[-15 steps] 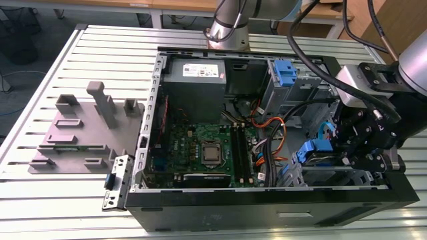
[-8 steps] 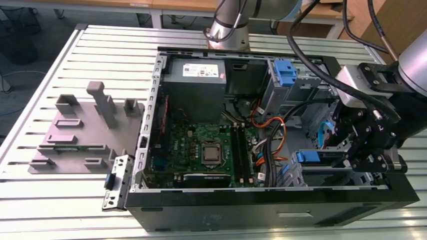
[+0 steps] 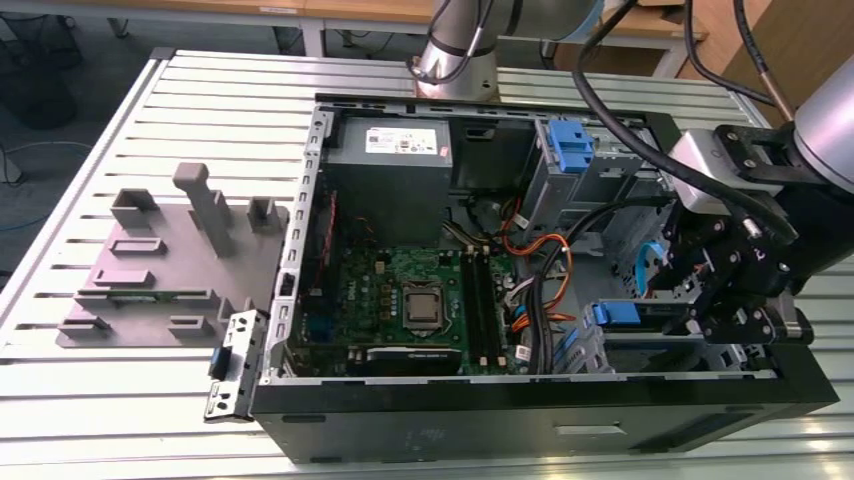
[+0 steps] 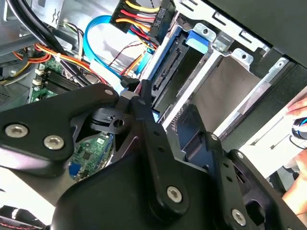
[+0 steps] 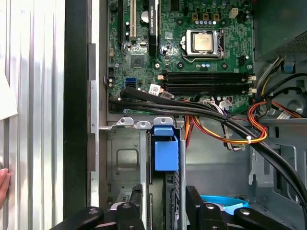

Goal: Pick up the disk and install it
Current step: 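Insert the disk into the insertion slot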

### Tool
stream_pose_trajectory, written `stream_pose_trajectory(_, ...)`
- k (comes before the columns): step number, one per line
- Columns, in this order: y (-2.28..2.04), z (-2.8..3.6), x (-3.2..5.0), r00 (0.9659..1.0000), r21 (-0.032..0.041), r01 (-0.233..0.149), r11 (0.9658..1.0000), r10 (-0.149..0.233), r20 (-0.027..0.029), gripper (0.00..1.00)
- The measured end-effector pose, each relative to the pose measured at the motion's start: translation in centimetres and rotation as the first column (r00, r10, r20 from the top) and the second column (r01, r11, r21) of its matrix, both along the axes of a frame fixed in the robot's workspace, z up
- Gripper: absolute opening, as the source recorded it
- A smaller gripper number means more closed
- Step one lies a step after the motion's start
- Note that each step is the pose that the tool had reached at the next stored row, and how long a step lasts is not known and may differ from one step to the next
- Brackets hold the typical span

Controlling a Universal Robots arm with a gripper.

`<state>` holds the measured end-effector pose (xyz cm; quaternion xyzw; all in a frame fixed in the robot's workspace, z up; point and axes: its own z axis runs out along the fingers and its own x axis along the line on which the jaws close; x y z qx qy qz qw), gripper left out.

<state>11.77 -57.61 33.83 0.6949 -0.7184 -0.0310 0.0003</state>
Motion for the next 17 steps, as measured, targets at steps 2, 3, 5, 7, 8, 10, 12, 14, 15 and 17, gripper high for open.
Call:
stream_pose_trajectory(2, 0.31, -0.01, -0.03, 1.0, 0.0, 0.0, 1.0, 0.0, 0.0008, 0.48)
stream_pose_trajectory(3, 0.4, -0.03, -0.04, 1.0, 0.0001, 0.0, 1.0, 0.0, 0.0012, 0.48)
stream_pose_trajectory(5, 0.46, -0.07, -0.1, 1.0, 0.0001, 0.0, 1.0, 0.0, 0.0057, 0.48)
stream_pose_trajectory(7, 0.48, -0.12, -0.13, 0.9999, 0.0004, 0.0, 1.0, 0.0, 0.0106, 0.48)
stream_pose_trajectory(8, 0.48, -0.11, -0.12, 0.9999, 0.0003, 0.0, 1.0, 0.0, 0.0109, 0.48)
stream_pose_trajectory(10, 0.48, -0.1, -0.13, 0.9999, -0.0001, 0.0, 1.0, 0.0, 0.011, 0.48)
stream_pose_trajectory(12, 0.5, -0.06, -0.13, 0.9999, -0.0002, 0.0, 1.0, 0.0, 0.011, 0.48)
stream_pose_trajectory(14, 0.51, 0.11, -0.13, 0.9999, 0.0001, 0.0, 1.0, 0.0, 0.011, 0.48)
stream_pose_trajectory(15, 0.51, 0.19, -0.13, 0.9999, 0.0001, 0.0, 1.0, 0.0, 0.011, 0.48)
stream_pose_trajectory(17, 0.51, 0.19, -0.13, 0.9999, 0.0004, 0.0, 1.0, 0.0, 0.011, 0.48)
